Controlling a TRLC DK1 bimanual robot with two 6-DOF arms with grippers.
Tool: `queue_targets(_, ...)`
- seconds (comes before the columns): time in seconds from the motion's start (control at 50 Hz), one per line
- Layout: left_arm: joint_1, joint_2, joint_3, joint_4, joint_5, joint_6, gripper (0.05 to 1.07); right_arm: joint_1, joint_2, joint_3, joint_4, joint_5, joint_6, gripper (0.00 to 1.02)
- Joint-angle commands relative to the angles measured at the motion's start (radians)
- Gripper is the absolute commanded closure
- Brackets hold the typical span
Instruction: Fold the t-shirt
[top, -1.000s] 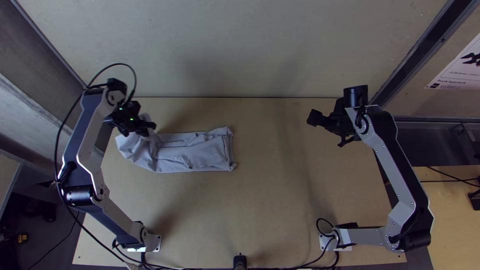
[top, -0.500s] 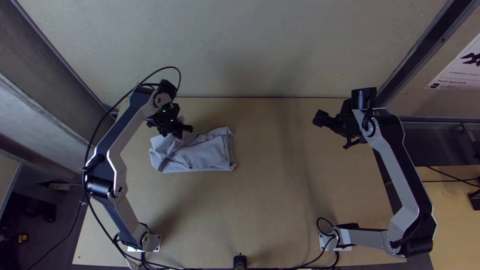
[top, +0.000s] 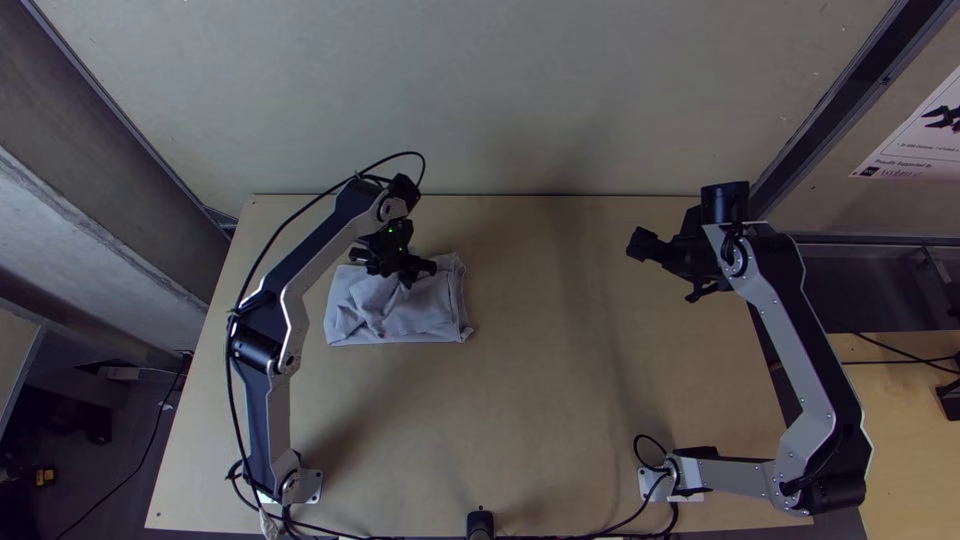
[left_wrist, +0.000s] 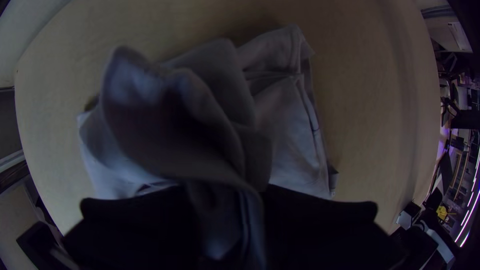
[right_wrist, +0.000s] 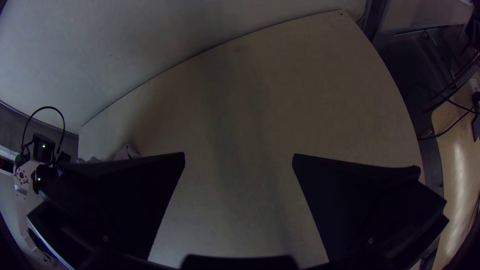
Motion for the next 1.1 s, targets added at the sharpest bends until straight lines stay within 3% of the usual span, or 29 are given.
queue_targets(0.0,-0.034,0.045,0.079,-0.048,0.020,-0.053,0.10,-0.015,-0.028,-0.036,0.002,0.005,-0.020,0.04)
queue_targets(0.26,-0.133,0.143,0.186,-0.053,0.096,-0.162,0.10,-0.023,-0.036,-0.072,0.010,0.005,-0.028,0.04)
queue_targets(0.42,-0.173,0.180,0.229,0.030,0.235,-0.205,0.10,-0.028,-0.044,-0.090,0.021,0.005,-0.036,0.04)
queue_targets(0.5,-0.184,0.189,0.240,0.091,0.250,-0.236,0.10,-0.028,-0.051,-0.105,0.028,0.005,-0.036,0.04)
queue_targets(0.86,-0.221,0.156,0.247,0.206,0.254,-0.193,0.10,-0.032,-0.097,-0.133,0.093,0.012,-0.052,0.04)
queue_targets(1.08,-0.117,0.015,0.227,0.257,0.243,-0.141,0.10,-0.054,-0.107,-0.073,0.149,0.012,-0.085,0.04)
